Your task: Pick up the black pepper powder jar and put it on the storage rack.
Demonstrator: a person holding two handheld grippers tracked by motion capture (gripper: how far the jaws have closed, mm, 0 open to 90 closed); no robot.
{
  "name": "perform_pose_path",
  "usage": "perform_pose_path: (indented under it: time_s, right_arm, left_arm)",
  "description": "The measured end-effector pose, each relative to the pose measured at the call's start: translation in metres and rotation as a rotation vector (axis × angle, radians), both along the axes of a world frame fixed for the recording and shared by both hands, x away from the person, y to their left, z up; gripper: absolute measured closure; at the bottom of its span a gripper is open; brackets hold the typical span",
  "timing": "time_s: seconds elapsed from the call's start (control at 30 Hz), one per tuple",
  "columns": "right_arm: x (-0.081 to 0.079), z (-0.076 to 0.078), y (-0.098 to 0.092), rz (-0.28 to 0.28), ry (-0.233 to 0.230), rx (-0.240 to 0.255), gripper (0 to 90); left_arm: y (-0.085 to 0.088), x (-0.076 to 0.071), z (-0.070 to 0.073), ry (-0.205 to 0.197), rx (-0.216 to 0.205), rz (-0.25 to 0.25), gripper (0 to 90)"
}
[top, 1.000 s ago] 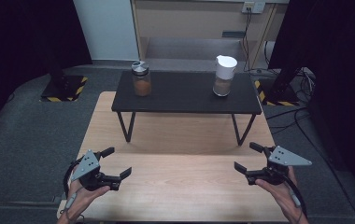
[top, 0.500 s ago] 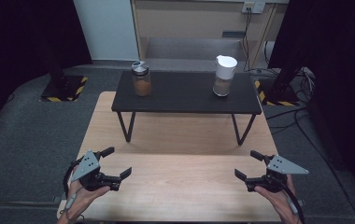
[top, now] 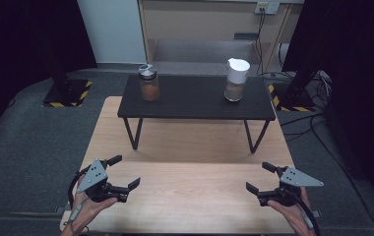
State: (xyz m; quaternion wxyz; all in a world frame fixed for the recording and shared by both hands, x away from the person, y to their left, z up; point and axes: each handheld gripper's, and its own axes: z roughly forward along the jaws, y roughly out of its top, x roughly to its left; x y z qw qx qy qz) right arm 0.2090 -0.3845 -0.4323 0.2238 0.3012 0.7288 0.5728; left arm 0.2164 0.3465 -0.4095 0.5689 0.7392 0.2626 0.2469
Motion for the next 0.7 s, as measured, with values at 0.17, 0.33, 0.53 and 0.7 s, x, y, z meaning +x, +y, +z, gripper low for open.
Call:
perform_pose_path:
  time_s: [0.17,0.33,0.53,0.7]
  right_arm:
    - [0.002,-0.002,0.000,0.012,0.012,0.009,4.1]
    - [0.003,-0.002,0.001,0.003,0.015,0.016,3.7]
    - [0.000,-0.004,-0.005,-0.053,0.018,0.039,2.5]
    - [-0.004,-0.007,-0.015,-0.108,0.015,0.068,2.5]
  left_arm:
    - [-0.001,0.002,0.000,0.000,0.005,-0.011,0.8]
    - [0.000,0.000,-0.001,-0.005,-0.007,0.003,0.9]
    - [0.005,-0.002,-0.003,-0.004,-0.036,0.055,1.1]
    - [0.008,-0.007,-0.005,-0.016,-0.058,0.112,1.2]
